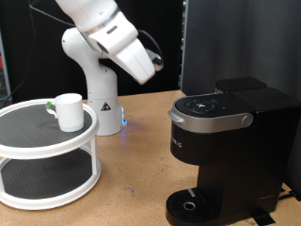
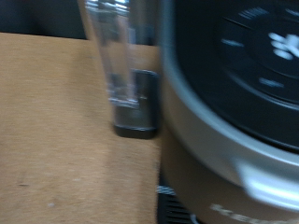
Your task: Make a cup of coffee with the keurig machine
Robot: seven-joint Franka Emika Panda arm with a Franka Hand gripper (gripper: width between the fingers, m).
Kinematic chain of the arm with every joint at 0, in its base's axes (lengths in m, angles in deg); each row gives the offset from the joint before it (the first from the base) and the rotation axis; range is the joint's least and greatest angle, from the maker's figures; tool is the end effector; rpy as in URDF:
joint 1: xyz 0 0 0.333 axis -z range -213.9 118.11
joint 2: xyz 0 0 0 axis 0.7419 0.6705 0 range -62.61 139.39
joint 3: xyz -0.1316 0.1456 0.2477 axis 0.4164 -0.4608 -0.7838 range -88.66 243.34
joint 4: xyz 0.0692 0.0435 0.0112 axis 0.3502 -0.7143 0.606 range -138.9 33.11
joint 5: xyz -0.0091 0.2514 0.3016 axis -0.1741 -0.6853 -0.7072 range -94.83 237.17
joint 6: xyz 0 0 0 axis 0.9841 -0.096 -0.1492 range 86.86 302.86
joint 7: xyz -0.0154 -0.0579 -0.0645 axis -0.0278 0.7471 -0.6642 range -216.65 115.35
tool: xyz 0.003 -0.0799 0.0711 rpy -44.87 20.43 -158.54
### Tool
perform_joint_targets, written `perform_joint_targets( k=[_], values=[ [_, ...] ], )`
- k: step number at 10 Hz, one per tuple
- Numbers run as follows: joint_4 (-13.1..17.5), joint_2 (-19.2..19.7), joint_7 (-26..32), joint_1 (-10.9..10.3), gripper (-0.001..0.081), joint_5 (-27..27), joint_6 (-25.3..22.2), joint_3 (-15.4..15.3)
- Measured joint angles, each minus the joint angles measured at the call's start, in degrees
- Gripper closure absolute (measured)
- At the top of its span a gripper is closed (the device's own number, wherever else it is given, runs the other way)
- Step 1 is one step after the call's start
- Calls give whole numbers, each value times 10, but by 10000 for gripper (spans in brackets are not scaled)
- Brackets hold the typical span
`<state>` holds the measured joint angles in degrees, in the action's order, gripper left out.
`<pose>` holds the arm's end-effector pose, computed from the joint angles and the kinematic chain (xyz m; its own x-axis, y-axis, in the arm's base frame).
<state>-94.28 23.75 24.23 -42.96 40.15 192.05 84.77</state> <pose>0.4462 -0.0564 0.4479 0.6286 0.6644 0.4042 0.7765 -0.5080 -0.3728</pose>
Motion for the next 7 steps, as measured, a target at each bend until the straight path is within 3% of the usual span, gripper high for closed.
perform_joint_targets(
  k=[1,3,6,7],
  values=[
    [2,-14,6,4,804,19,-28,6],
    [1,-27,5,5,804,29,-41,8],
    [-25,-28,-9,8,804,-68,8,23],
    [-37,-34,-17,15,804,-73,18,28]
  ],
)
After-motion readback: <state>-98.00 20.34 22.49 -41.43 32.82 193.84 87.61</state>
